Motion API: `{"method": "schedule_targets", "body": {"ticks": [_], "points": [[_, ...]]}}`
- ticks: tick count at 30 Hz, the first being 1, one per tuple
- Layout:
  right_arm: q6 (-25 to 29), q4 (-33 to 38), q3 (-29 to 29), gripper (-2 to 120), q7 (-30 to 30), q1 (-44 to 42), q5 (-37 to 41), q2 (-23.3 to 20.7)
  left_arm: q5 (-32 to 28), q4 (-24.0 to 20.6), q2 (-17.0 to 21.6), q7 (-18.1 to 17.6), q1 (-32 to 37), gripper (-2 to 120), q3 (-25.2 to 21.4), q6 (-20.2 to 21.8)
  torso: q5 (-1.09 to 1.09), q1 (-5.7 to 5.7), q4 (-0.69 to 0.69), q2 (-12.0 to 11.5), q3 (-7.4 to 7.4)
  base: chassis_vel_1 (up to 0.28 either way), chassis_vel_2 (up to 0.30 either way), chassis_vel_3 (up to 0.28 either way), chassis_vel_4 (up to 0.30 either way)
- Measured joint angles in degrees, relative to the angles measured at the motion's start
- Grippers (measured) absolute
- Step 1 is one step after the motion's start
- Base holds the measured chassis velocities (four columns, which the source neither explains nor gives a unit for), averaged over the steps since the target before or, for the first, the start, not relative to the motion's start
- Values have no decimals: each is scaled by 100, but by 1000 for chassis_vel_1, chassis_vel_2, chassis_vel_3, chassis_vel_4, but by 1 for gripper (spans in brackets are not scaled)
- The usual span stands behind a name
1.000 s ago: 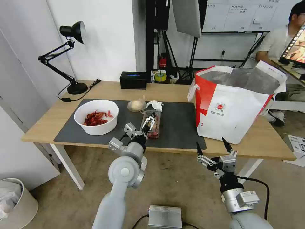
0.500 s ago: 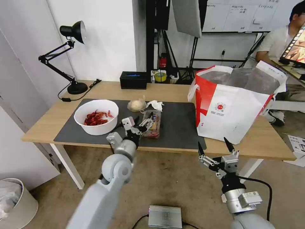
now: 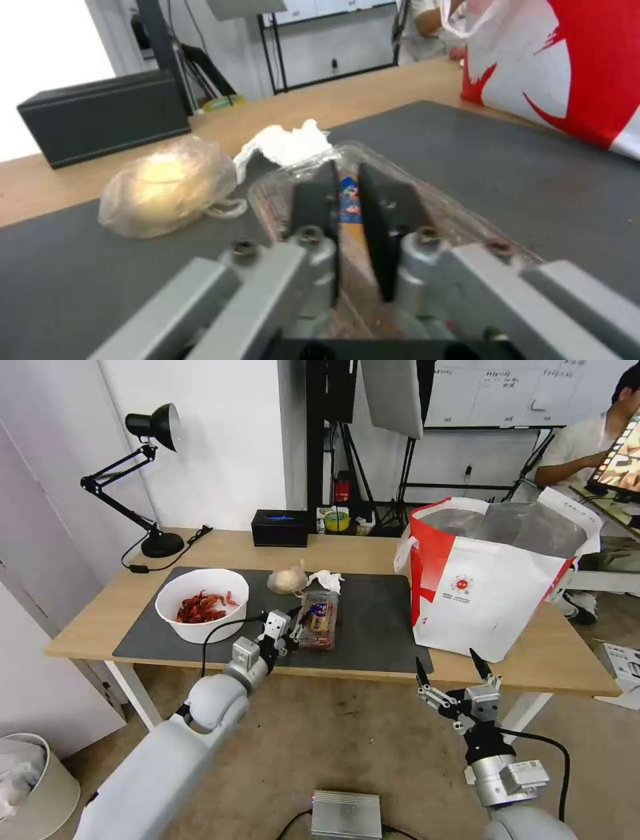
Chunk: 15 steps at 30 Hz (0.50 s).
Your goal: Pick up the trash from the table and place it into the takeout bag.
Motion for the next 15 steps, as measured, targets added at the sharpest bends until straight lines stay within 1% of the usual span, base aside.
{"method": "schedule_targets", "body": {"ticks": [2, 8, 10, 11, 14, 15], "points": [[-5, -13, 0, 100, 0, 17, 0, 0, -28, 59, 11, 66, -55, 0, 57, 1, 0, 0, 0, 0, 0, 0, 0, 0, 0], [-13, -66, -2, 100, 2, 66, 65, -7, -33, 104, -1, 191, -76, 0, 137, -5, 0, 0, 0, 0, 0, 0, 0, 0, 0], [-27, -86, -31, 100, 4, 114, 316, -27, -44, 110, -9, 234, -78, 0, 155, -15, 0, 0, 0, 0, 0, 0, 0, 0, 0], [-27, -86, -31, 100, 4, 114, 316, -27, -44, 110, -9, 234, -78, 0, 155, -15, 0, 0, 0, 0, 0, 0, 0, 0, 0], [-226, -90, -80, 100, 25, 219, 843, -99, -50, 115, 47, 276, -89, 0, 204, -21, 0, 0, 0, 0, 0, 0, 0, 0, 0], [-226, -90, -80, 100, 25, 219, 843, -99, -50, 115, 47, 276, -89, 0, 204, -21, 0, 0, 0, 0, 0, 0, 0, 0, 0]]}}
